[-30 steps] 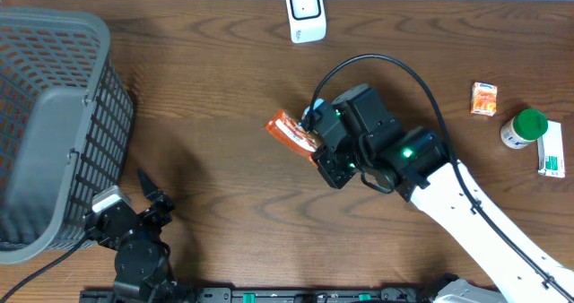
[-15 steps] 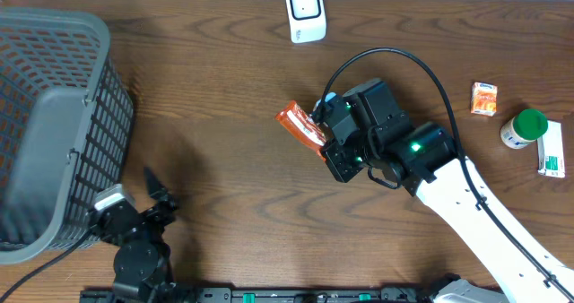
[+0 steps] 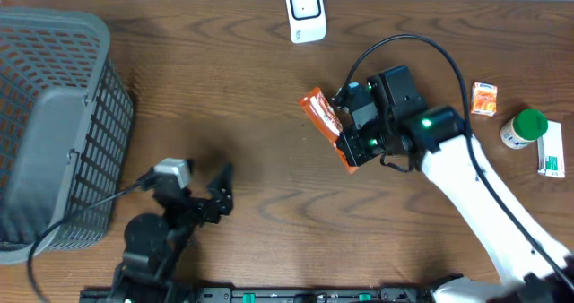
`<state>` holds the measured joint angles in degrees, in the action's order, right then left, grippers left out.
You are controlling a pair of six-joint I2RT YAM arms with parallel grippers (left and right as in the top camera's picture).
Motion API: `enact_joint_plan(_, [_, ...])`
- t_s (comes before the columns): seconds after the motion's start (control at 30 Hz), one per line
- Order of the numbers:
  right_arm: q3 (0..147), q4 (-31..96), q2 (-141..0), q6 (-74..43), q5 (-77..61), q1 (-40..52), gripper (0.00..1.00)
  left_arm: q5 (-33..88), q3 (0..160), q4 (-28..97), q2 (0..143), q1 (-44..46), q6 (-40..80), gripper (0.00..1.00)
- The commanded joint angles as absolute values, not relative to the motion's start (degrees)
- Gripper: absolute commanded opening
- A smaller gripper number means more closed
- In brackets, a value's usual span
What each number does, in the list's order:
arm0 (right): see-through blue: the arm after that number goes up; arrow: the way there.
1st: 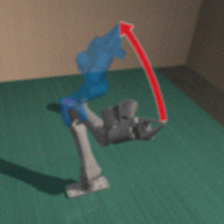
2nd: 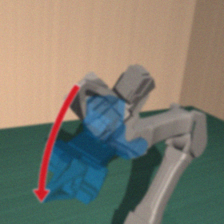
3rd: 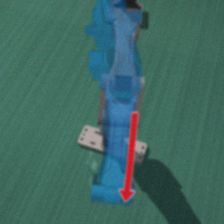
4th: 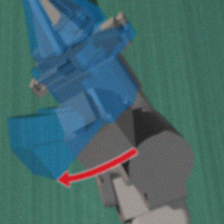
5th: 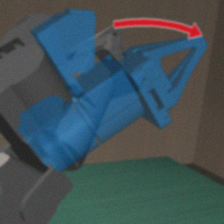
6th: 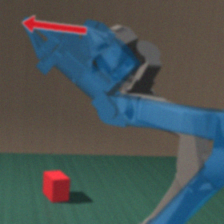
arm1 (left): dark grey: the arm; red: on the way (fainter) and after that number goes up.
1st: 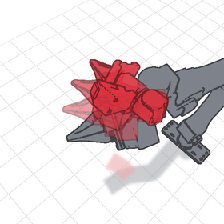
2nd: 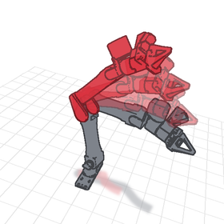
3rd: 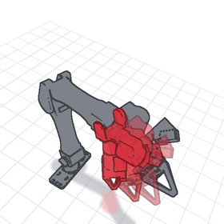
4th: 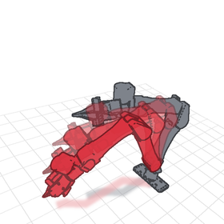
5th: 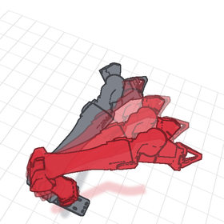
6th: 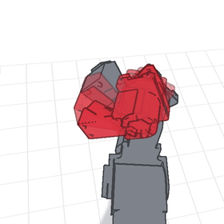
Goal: Scan the item barcode
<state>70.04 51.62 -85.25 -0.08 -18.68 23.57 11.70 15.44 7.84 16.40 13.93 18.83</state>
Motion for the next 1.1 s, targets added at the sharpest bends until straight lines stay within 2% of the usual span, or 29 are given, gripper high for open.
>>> enact_joint_plan(0.0, [69.9,52.5,-88.9,-1.2,-23.7,22.6,0.01,24.1,15.7,6.2,20.7,13.8,21.2,0.86])
enact_joint_plan(0.07, [69.9,52.8,-89.5,-1.2,-24.8,22.5,0.01,27.4,15.6,4.8,21.8,13.8,21.2,0.85])
enact_joint_plan(0.1, [69.9,52.8,-89.5,-1.3,-24.8,22.5,0.01,29.1,15.6,3.6,22.2,13.8,21.1,0.90])
enact_joint_plan(0.13, [69.9,52.7,-89.5,-1.3,-24.8,22.5,0.01,30.5,15.6,1.9,22.5,13.8,21.3,0.88])
enact_joint_plan(0.17, [69.9,52.7,-89.4,-1.3,-24.8,22.5,0.01,31.7,15.7,0.2,22.7,13.8,21.3,0.61])
enact_joint_plan(0.2, [69.9,52.8,-89.4,-1.3,-24.8,22.5,0.01,32.3,15.6,-1.7,22.9,13.8,22.1,0.45])
enact_joint_plan(0.33, [69.9,53.8,-89.4,-1.3,-24.8,22.5,0.01,28.8,15.6,-6.9,23.9,13.8,33.2,0.12])
enact_joint_plan(0.37, [69.9,54.0,-89.4,-1.3,-24.8,22.5,0.01,27.2,15.6,-7.4,24.5,13.8,37.7,0.08])
enact_joint_plan(0.63, [69.9,53.6,-89.4,-1.3,-24.8,22.5,0.01,28.5,15.6,-15.9,38.0,13.8,64.7,0.07])
enact_joint_plan(0.77, [69.9,53.6,-89.4,-1.3,-24.8,22.5,0.01,33.8,15.6,-28.3,48.2,13.8,67.6,0.08])
enact_joint_plan(1.07, [69.9,53.6,-89.4,-1.7,-25.7,22.5,0.01,43.9,15.7,-57.9,74.6,13.9,65.2,0.08])
